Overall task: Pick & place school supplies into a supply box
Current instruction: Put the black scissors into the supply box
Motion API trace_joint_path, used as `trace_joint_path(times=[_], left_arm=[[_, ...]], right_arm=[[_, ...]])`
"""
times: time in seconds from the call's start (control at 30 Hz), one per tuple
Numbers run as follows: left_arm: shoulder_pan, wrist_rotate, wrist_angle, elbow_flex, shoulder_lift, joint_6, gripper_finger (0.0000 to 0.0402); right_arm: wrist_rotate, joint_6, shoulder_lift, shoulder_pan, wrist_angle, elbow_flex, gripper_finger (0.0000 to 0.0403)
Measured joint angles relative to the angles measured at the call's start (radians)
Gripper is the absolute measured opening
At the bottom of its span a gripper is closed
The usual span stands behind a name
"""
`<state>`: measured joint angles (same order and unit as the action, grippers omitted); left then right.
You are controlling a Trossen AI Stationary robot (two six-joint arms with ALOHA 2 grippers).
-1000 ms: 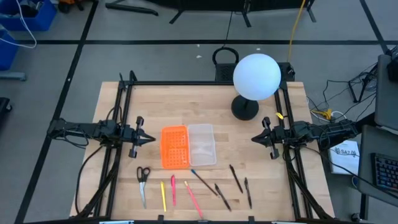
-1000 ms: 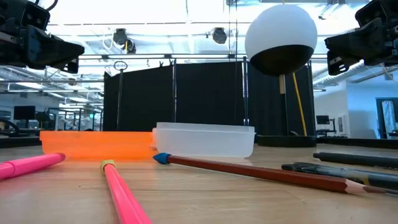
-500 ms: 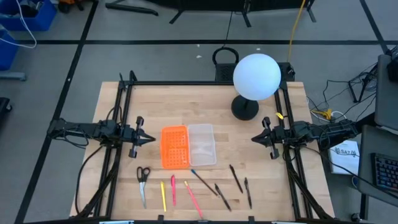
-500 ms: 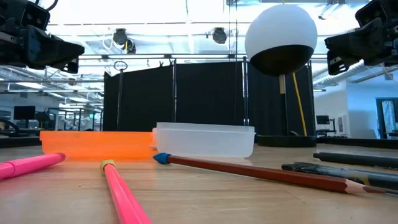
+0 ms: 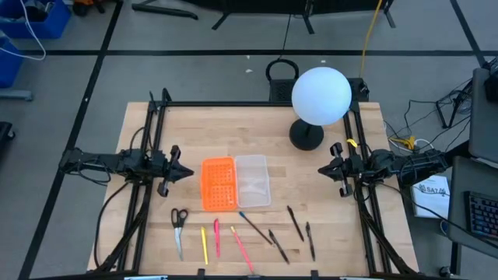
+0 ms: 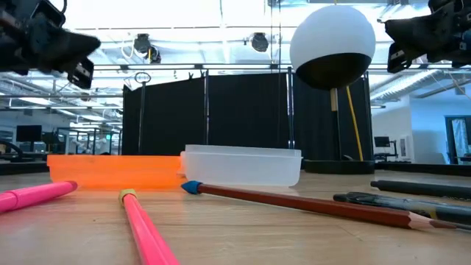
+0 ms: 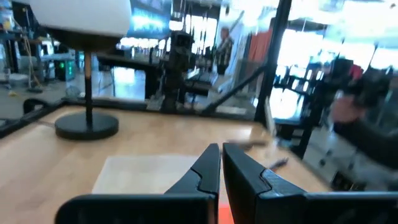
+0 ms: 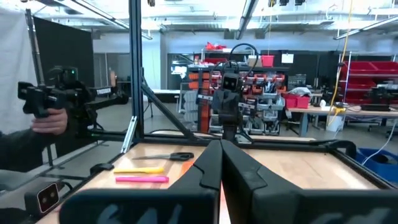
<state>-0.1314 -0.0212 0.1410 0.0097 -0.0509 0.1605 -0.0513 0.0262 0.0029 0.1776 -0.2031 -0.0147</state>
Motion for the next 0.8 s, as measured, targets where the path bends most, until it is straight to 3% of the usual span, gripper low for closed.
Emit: trace_joint_path(times=[0.23, 0.4, 0.63, 0.73, 0.8], left_arm=[[0.0, 0.003, 0.038, 0.0, 0.0, 0.081, 0.0026], [0.0, 0.155, 0.048, 0.002, 0.0, 0.07, 0.0026], [-0.032, 0.402, -0.238, 0.181, -0.096, 0.204, 0.0019], [-0.068, 0.507, -0.321, 0.288, -0.231, 0.377, 0.0006], [-0.094, 0.519, -0.46, 0.386, -0.337, 0.528, 0.0006]], right_arm=[[0.0, 0.033, 0.002, 0.0, 0.059, 0.0, 0.0], [-0.006, 0.076, 0.031, 0.0, 0.083, 0.0, 0.0], [-0.003, 0.065, 0.06, 0.0, 0.088, 0.0, 0.0], [-0.002, 0.062, 0.078, 0.0, 0.087, 0.0, 0.0], [-0.001, 0.067, 0.086, 0.0, 0.069, 0.0, 0.0]])
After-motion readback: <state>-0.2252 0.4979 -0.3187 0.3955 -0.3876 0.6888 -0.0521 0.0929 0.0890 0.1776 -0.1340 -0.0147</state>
